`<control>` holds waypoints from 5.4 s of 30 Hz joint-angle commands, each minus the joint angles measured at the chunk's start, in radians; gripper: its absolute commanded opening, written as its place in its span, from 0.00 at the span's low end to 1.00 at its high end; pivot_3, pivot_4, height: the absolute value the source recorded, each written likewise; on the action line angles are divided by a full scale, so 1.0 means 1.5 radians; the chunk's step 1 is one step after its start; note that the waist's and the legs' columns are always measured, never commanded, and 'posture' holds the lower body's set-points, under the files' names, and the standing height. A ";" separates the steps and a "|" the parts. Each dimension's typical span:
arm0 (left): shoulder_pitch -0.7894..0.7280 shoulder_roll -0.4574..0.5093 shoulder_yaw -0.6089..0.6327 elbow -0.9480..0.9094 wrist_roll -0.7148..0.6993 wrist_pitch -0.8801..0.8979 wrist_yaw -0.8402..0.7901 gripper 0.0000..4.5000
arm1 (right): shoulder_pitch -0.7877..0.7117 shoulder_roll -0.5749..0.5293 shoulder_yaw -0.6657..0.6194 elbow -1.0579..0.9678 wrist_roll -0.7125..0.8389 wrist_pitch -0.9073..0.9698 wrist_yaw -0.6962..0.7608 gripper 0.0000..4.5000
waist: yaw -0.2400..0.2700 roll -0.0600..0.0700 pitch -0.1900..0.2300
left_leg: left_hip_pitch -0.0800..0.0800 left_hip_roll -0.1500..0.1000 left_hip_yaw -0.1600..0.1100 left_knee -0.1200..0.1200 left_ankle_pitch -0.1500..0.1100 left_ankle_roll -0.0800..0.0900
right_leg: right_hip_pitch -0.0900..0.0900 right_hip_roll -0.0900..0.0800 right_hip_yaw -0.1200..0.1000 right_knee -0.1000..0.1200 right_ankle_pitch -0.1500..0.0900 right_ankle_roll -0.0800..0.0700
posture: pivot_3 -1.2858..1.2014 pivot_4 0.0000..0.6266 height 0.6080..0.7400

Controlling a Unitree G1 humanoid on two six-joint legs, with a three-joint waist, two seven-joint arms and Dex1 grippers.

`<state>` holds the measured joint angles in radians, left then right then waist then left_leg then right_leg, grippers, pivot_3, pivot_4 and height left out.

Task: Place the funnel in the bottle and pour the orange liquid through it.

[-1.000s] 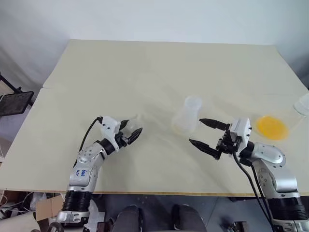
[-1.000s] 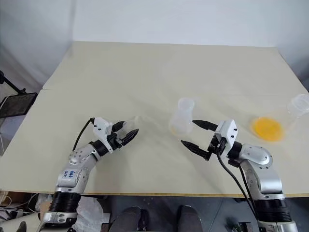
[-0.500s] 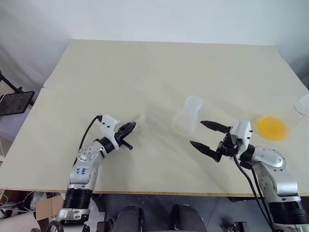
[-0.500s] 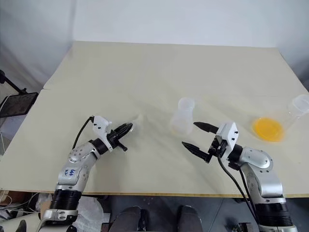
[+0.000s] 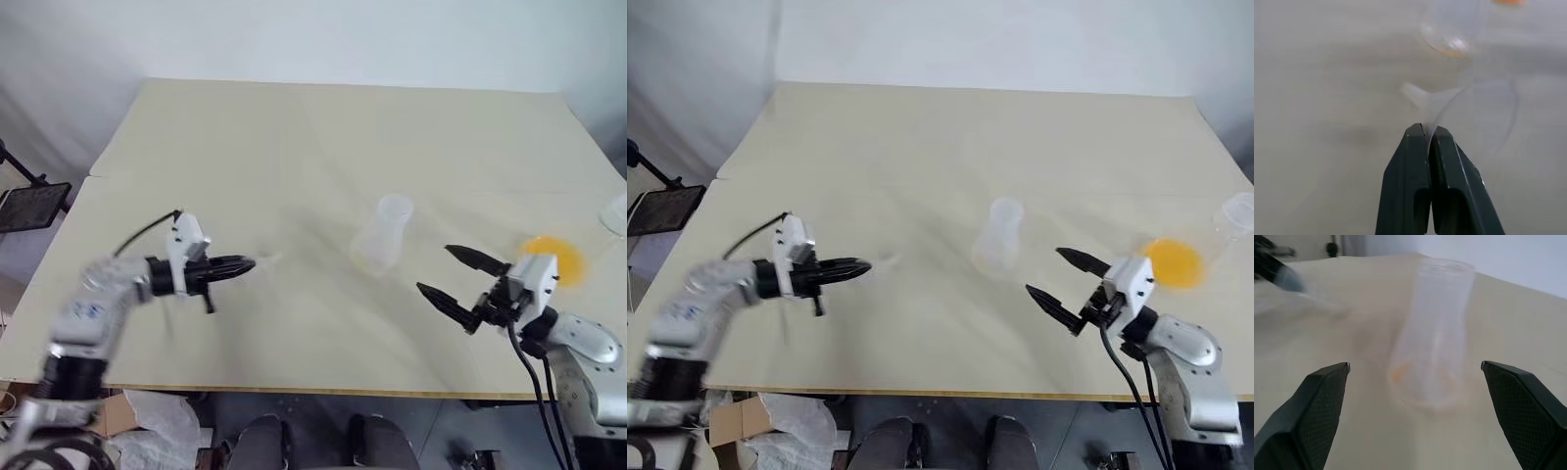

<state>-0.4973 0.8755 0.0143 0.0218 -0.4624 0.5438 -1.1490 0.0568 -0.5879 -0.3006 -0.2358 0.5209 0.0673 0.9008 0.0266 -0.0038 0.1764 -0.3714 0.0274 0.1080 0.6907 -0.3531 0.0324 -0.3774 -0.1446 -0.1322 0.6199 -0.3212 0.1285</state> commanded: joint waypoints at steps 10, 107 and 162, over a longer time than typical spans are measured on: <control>-0.420 -0.087 -0.062 0.205 -0.040 0.213 -0.116 0.02 | 0.085 0.038 -0.099 -0.065 0.019 -0.027 -0.086 1.00 | -0.002 -0.001 0.002 | 0.000 0.000 0.002 0.000 0.000 -0.002 | -0.002 0.005 0.002 0.001 0.000 0.000 | 0.52 0.24 1.00; 0.061 -0.254 0.095 -0.029 0.014 -0.207 0.023 1.00 | 0.212 0.158 -0.289 -0.027 0.021 -0.131 -0.306 1.00 | -0.004 0.001 0.001 | -0.001 0.004 0.010 0.002 0.000 -0.002 | -0.009 0.007 0.017 0.006 0.000 0.000 | 0.52 0.24 1.00; 0.100 -0.288 0.060 -0.152 -0.061 -0.190 0.114 1.00 | -0.398 -0.057 -0.175 0.507 -0.081 -0.011 -0.375 0.65 | -0.019 0.002 0.000 | -0.001 0.004 0.011 0.001 0.000 -0.002 | -0.010 0.007 0.017 0.006 0.000 0.000 | 0.52 0.24 1.00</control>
<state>-0.3443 0.4462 0.0990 -0.1734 -0.5296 0.2796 -0.9787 -0.5233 -0.6568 -0.5504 0.5297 0.3939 0.0870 0.3265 -0.0020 -0.0008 0.1765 -0.3731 0.0340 0.1243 0.6925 -0.3531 0.0301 -0.3919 -0.1341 -0.1063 0.6283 -0.3217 0.1279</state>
